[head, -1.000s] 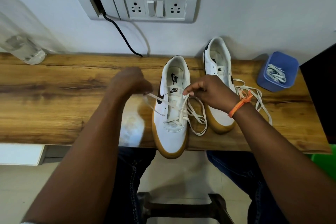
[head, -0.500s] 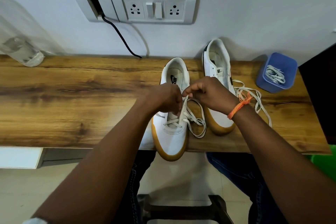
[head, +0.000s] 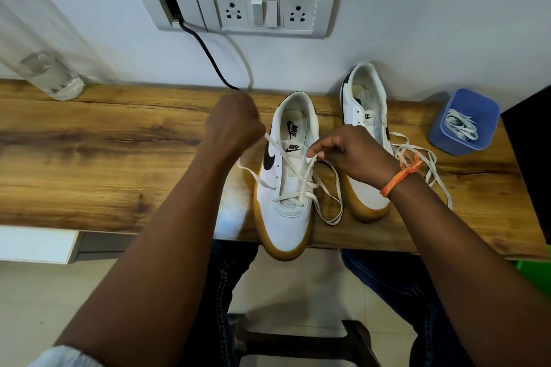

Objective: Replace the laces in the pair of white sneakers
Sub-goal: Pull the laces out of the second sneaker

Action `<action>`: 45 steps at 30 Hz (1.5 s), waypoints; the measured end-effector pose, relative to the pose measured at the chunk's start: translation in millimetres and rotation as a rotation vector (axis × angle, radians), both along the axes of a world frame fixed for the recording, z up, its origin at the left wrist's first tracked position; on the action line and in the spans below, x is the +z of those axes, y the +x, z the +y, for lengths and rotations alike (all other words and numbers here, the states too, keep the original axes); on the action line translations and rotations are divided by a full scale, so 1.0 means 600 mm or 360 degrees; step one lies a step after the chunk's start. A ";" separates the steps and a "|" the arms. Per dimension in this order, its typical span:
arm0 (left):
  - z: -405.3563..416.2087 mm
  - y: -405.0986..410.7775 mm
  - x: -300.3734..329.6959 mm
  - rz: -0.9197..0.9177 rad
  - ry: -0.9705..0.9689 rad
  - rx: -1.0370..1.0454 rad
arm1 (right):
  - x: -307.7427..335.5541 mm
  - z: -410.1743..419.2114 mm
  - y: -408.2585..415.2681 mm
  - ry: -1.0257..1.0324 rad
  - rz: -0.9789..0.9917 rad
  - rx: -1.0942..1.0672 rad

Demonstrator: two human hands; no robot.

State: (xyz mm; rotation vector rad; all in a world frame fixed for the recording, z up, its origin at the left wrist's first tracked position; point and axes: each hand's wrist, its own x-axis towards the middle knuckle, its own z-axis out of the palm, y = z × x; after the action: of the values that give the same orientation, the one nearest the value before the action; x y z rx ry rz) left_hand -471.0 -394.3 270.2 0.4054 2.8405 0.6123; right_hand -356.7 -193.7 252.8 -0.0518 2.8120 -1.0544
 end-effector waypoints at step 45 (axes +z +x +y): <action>0.056 0.059 0.009 -0.0504 -0.0418 -0.0922 | 0.001 0.004 -0.001 0.0012 0.0037 0.0061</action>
State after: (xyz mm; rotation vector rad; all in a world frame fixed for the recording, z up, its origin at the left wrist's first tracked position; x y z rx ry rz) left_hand -435.8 -360.7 275.9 0.9355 2.2947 0.1643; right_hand -357.0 -191.6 253.2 -0.1179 2.8235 -1.0417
